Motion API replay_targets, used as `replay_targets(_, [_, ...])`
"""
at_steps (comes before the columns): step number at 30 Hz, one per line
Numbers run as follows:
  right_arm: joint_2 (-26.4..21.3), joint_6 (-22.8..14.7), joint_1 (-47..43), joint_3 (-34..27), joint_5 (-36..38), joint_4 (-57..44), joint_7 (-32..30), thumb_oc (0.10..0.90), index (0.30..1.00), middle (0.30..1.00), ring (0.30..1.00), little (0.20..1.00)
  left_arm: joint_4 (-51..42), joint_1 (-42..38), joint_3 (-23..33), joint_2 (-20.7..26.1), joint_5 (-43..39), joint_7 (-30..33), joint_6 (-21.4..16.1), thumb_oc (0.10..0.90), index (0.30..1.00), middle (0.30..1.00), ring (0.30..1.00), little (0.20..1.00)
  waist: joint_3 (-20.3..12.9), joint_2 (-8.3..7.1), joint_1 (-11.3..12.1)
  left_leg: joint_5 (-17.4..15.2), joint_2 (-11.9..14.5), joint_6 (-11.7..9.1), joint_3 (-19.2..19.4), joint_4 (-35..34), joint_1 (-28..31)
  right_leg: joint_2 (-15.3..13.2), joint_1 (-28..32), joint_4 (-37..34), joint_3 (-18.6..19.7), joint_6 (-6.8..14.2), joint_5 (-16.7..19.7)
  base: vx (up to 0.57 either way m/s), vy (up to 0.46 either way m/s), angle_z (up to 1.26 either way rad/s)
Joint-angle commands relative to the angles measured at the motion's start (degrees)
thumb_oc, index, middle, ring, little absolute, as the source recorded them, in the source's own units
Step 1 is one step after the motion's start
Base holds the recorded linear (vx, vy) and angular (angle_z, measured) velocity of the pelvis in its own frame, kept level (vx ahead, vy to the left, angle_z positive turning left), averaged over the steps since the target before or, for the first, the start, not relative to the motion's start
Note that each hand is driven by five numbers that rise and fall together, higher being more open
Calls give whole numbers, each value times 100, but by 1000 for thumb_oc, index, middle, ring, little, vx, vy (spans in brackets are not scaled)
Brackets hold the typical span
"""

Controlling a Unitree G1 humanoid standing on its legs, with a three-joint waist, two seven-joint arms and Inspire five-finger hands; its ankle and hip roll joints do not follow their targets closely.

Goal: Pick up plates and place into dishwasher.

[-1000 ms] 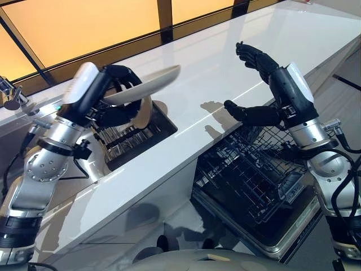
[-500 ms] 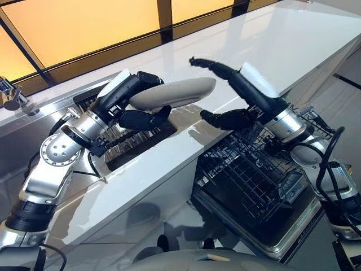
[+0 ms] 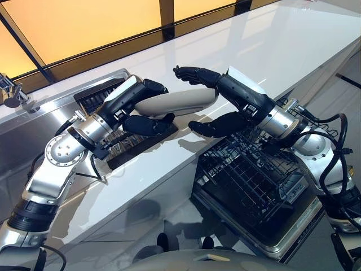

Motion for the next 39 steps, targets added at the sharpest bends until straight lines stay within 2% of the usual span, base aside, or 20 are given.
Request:
replay_targets(1, [274, -358, -759, 133, 635, -406, -38, 100, 300, 300, 300, 200, -176, -1113, -154, -49, -499, -72, -416, 100, 300, 300, 300, 200, -390, -69, 27, -645, -395, 240, 2, 11, 220, 230, 104, 361, -48, 187, -479, 0, 0, 0])
replay_targets(8, [422, -359, -727, 136, 417, -360, -84, 100, 300, 300, 300, 200, -166, -1224, -309, -156, -467, -167, -372, 100, 300, 300, 300, 200, -407, -61, 2, -646, -404, 259, 17, 11, 228, 238, 97, 372, -23, 181, -490, 0, 0, 0])
replay_targets(17, [289, -289, -459, -131, -101, -217, -284, 100, 300, 300, 300, 200, -228, -1061, 66, -141, -338, 194, -835, 100, 300, 300, 300, 200, -417, -75, 0, -644, -407, 266, -20, 11, 224, 246, 96, 411, 14, 157, -522, 0, 0, 0])
replay_targets(21, [249, -180, -383, -226, -68, -154, -278, 100, 300, 300, 300, 200, -255, -960, 232, -122, -321, 262, -951, 100, 300, 300, 300, 200, -423, -79, 22, -643, -413, 262, -66, 11, 215, 241, 96, 412, 2, 157, -523, 0, 0, 0])
replay_targets(22, [241, -149, -369, -250, -1, -150, -265, 100, 300, 300, 300, 200, -254, -928, 286, -125, -316, 286, -969, 166, 356, 356, 356, 266, -425, -80, 32, -636, -415, 257, -79, 11, 210, 239, 98, 407, -4, 157, -520, 0, 0, 0])
replay_targets(23, [241, -128, -363, -261, 45, -148, -268, 100, 300, 300, 300, 200, -263, -910, 320, -129, -304, 376, -949, 756, 862, 862, 862, 856, -428, -80, 37, -634, -415, 253, -86, 11, 207, 237, 100, 401, -10, 159, -517, 0, 0, 0])
replay_targets(24, [252, -138, -355, -269, 44, -131, -269, 100, 300, 300, 300, 200, -269, -889, 349, -131, -315, 414, -933, 800, 900, 900, 900, 900, -427, -80, 40, -630, -416, 248, -93, 11, 203, 238, 98, 400, -10, 158, -514, 0, 0, 0])
replay_targets(29, [355, -160, -337, -319, 380, -30, -369, 100, 300, 300, 300, 200, -162, -760, 490, -188, -309, 787, -973, 800, 900, 900, 900, 900, -431, -81, 91, -622, -416, 242, -130, 11, 193, 233, 116, 381, -52, 152, -516, 0, 0, 0])
replay_targets(32, [478, -296, -301, -414, 611, 45, -568, 100, 300, 300, 300, 200, -17, -667, 591, -216, -239, 1090, -956, 800, 900, 900, 900, 900, -424, -75, 115, -617, -410, 242, -146, 11, 195, 232, 124, 387, -72, 146, -526, 0, -6, 4])
replay_targets(36, [677, -531, -323, -602, 840, 159, -1013, 100, 300, 300, 300, 200, 151, -597, 684, -270, -197, 1351, -953, 800, 900, 900, 900, 900, -414, -64, 134, -621, -404, 239, -148, 11, 201, 233, 137, 373, -91, 140, -530, 1, -5, 3])
replay_targets(39, [770, -755, -349, -815, 753, 254, -1632, 100, 300, 300, 300, 200, 268, -542, 749, -287, -193, 1554, -936, 800, 900, 900, 900, 900, -414, -52, 142, -627, -397, 238, -143, 11, 202, 239, 141, 360, -98, 140, -530, 2, -17, 6])
